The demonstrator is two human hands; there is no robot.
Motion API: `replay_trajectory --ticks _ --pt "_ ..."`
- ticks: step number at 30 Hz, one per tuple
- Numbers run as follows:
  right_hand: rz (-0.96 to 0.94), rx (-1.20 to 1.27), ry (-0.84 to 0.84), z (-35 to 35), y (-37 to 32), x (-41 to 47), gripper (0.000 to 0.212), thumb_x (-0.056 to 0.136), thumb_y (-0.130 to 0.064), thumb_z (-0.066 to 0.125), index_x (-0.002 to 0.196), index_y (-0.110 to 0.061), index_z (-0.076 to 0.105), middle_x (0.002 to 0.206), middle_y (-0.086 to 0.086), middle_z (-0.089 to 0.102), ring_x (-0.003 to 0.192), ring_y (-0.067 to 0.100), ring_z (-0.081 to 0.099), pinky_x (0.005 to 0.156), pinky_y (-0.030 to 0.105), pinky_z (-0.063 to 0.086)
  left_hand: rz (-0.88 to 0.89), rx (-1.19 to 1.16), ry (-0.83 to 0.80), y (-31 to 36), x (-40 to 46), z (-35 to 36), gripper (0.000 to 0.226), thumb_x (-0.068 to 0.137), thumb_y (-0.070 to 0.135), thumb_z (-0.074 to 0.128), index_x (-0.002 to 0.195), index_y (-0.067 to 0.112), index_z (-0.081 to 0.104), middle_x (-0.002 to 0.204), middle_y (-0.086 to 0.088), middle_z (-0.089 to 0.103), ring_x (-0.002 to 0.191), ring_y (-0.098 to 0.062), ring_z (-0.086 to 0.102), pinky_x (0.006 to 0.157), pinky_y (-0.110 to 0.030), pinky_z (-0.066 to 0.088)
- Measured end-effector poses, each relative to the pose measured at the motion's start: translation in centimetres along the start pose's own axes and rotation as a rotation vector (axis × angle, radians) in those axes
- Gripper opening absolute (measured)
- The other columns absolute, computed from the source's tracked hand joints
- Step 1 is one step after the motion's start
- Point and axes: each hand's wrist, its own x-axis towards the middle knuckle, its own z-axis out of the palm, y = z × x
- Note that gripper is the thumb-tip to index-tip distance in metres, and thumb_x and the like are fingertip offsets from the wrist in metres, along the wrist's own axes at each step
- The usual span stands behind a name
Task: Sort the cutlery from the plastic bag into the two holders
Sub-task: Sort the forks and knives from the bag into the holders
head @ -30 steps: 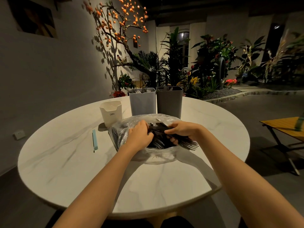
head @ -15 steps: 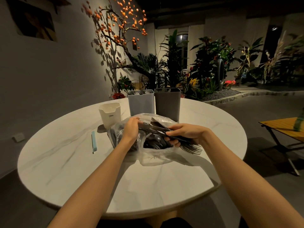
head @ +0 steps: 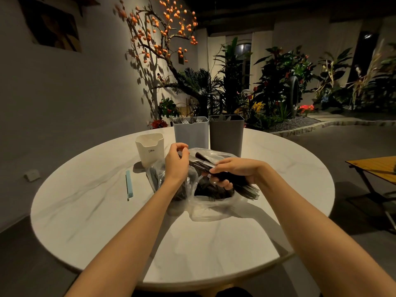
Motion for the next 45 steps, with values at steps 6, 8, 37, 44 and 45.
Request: replay_trajectory --ticks 6,8,37,44,45 --pt "-0.124 0.067 -0.035 -0.5 -0.3 1.1 0.027 0.097 -0.021 0.051 0.113 -0.001 0.051 0.076 0.004 0.054 0.052 0.008 0.043 0.046 0.015 0.040 0.011 -0.031 0.010 0.2 1.1 0.3 0.017 0.102 0.011 0.040 0.112 0.009 0.053 0.103 -0.003 0.059 0.091 -0.010 0.056 0.071 -0.005 0.043" --pt "-0.204 0.084 -0.064 -0.6 -0.3 1.5 0.016 0.099 -0.016 0.048 0.106 -0.002 0.050 0.074 0.003 0.052 0.051 0.008 0.043 0.046 0.015 0.040 -0.001 -0.081 0.016 0.3 1.7 0.5 0.019 0.102 0.012 0.038 0.115 0.012 0.051 0.114 -0.002 0.053 0.110 -0.017 0.050 0.091 -0.018 0.041" --pt "-0.228 0.262 0.198 -1.6 2.2 3.5 0.020 0.102 -0.019 0.043 0.108 -0.005 0.056 0.085 0.022 0.059 0.049 0.013 0.048 0.045 0.018 0.044 -0.283 -0.528 -0.165 -2.8 3.2 0.2 0.041 0.095 0.004 0.054 0.131 0.011 0.036 0.098 -0.012 0.068 0.090 -0.024 0.067 0.068 -0.029 0.055" --pt "-0.309 0.174 0.219 -1.7 2.7 3.5 0.029 0.100 -0.021 0.047 0.094 0.005 0.059 0.057 0.010 0.045 0.040 0.009 0.036 0.041 0.016 0.033 0.048 0.173 -0.042 -2.9 2.7 0.1 0.053 0.090 0.022 0.063 0.135 0.017 0.035 0.130 -0.005 0.030 0.120 -0.021 0.041 0.099 -0.035 0.046" --pt "-0.312 0.166 0.218 -1.6 2.7 3.6 0.029 0.100 -0.022 0.047 0.093 0.004 0.060 0.059 0.010 0.045 0.040 0.009 0.036 0.041 0.016 0.033 0.219 0.347 -0.025 -3.2 2.7 0.0 0.043 0.089 0.025 0.058 0.129 0.018 0.043 0.132 -0.002 0.028 0.124 -0.022 0.035 0.105 -0.042 0.040"
